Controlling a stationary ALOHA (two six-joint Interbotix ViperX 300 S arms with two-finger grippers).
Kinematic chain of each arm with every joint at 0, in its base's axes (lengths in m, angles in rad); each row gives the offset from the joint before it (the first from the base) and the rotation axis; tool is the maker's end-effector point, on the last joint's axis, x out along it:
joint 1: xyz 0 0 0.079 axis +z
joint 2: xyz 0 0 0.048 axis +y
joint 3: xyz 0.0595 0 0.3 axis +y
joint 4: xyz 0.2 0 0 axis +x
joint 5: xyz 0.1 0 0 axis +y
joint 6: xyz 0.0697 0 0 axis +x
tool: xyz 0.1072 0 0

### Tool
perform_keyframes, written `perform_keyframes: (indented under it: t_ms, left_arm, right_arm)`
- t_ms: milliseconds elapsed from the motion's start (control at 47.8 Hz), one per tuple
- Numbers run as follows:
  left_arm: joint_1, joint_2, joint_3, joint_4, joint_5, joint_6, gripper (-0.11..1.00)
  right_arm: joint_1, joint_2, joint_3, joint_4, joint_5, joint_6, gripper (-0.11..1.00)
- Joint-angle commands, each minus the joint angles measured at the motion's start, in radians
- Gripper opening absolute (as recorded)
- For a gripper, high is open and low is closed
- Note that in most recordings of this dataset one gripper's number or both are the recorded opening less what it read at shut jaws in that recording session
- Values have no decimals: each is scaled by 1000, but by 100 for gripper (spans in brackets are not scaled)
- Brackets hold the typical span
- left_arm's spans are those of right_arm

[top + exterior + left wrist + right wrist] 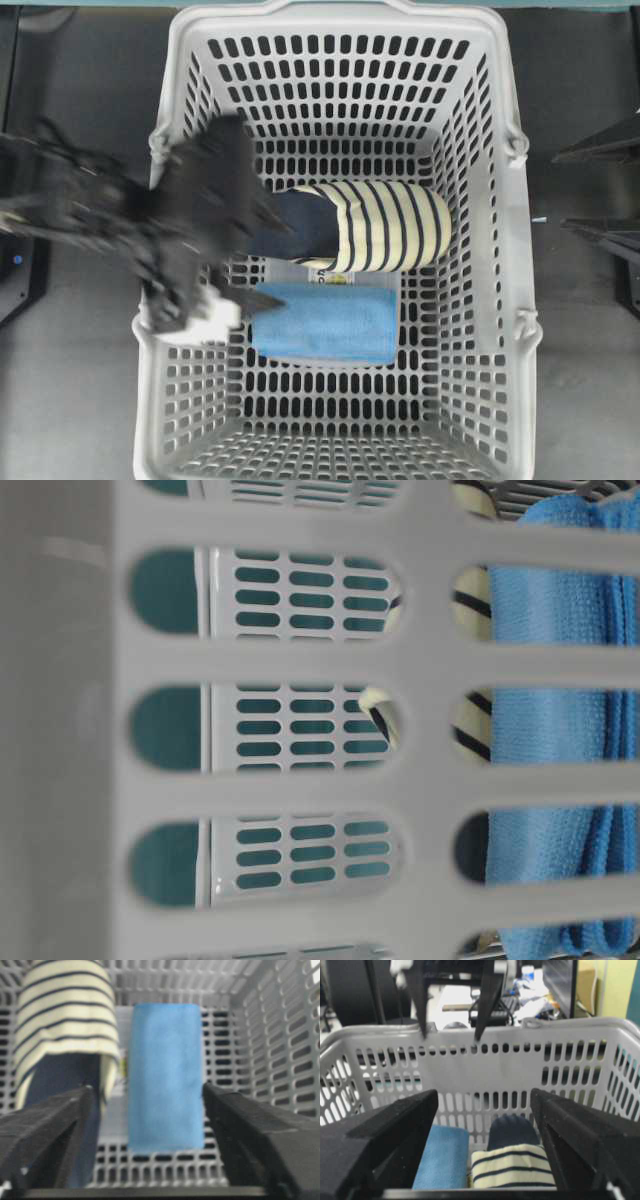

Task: Pick up the blue cloth from the shopping basket with the left arm.
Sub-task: 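Move the left gripper over the blue cloth and lower it, then close the left gripper on the blue cloth's middle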

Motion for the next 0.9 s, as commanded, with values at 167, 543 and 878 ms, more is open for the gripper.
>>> perform_keyframes:
  t_ms: [167,543,878]
  left_arm:
    - [-37,216,-138,5,48,-8,86]
    - [-41,385,-189,5,224,3,87]
    - [-43,442,-114,5,115,-6,87]
  right_arm:
    - [2,5,-25,2,-12,2,73]
    - [2,3,-21,2,-12,3,73]
    - [2,2,-15,3,-11,5,73]
